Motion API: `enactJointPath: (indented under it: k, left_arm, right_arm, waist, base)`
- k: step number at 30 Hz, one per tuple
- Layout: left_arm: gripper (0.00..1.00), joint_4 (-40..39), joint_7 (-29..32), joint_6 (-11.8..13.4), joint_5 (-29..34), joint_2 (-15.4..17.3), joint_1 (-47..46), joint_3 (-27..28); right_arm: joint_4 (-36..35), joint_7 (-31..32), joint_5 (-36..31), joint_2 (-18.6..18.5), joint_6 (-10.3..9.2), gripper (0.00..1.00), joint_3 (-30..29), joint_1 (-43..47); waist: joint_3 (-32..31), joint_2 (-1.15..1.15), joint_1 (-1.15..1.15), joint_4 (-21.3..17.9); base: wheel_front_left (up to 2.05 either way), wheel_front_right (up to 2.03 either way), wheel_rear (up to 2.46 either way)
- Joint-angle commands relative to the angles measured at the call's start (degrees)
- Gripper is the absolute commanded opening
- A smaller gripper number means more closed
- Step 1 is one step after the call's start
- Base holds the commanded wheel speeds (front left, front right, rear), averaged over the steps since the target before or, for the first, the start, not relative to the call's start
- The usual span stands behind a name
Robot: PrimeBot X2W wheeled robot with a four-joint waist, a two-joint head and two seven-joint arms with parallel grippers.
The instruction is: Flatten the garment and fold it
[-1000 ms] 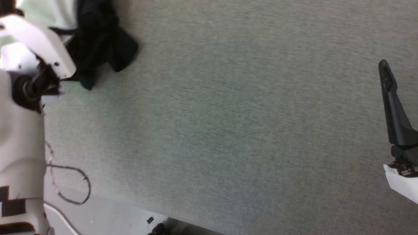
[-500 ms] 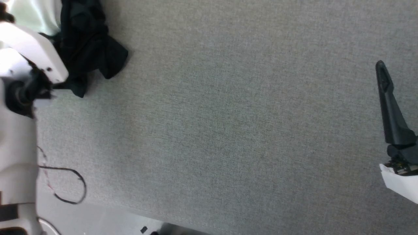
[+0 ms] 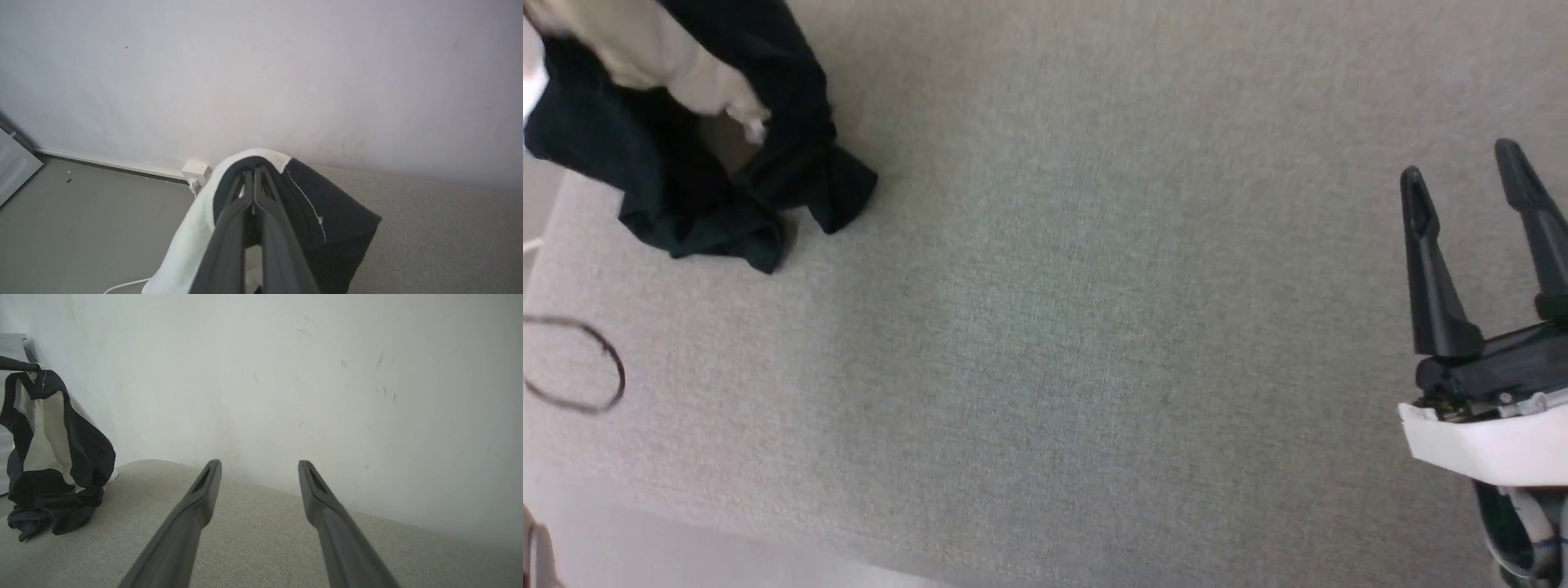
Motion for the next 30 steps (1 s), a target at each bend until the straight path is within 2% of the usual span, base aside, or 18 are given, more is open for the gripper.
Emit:
enactJointPath:
  k: [1,6,15,16,24,30]
  left_arm:
    - [0.0,-1.2,-0.4,-0.4,0.7,0.3,-2.0,-0.6]
    - [0.0,-3.2,-1.1,-0.7,1.0,-1.4,-7.7,-2.5]
    - [0.0,-4.9,-1.3,0.1,-0.3,-8.8,-19.5,-6.6]
    - [0.0,-4.9,-1.3,0.1,-0.3,-8.8,-19.5,-6.6]
    - [0.0,-3.9,-2.9,1.2,-2.0,-18.2,-29.1,-10.4]
    - [0.0,-0.3,-4.1,1.4,-4.0,-24.4,-31.1,-13.8]
  right_arm:
    - [0.9,-0.8,0.2,0.8,-0.11,1.0,-0.1,0.1]
    - [3.9,-3.3,0.1,3.6,-0.11,1.0,-0.2,1.2]
    - [7.1,-6.4,0.1,6.6,-0.11,1.0,-1.3,2.8]
    - [7.1,-6.4,0.1,6.6,-0.11,1.0,-1.3,2.8]
    - [8.9,-7.9,0.5,7.3,-0.11,1.0,-2.5,3.5]
    - [9.7,-8.9,1.5,7.4,-0.11,1.0,-3.4,3.0]
  waist:
    - [-5.1,0.0,0.01,-1.1]
    - [-9.8,0.0,0.01,-1.9]
    - [-14.4,0.0,0.01,-4.4]
    - [-14.4,0.0,0.01,-4.4]
    - [-15.3,0.0,0.01,-7.3]
    - [-15.7,0.0,0.01,-9.9]
  base:
    - [0.0,0.0,0.0]
    - [0.0,0.0,0.0]
    - [0.0,0.0,0.0]
    - [0.0,0.0,0.0]
    - [0.0,0.0,0.0]
    - [0.0,0.0,0.0]
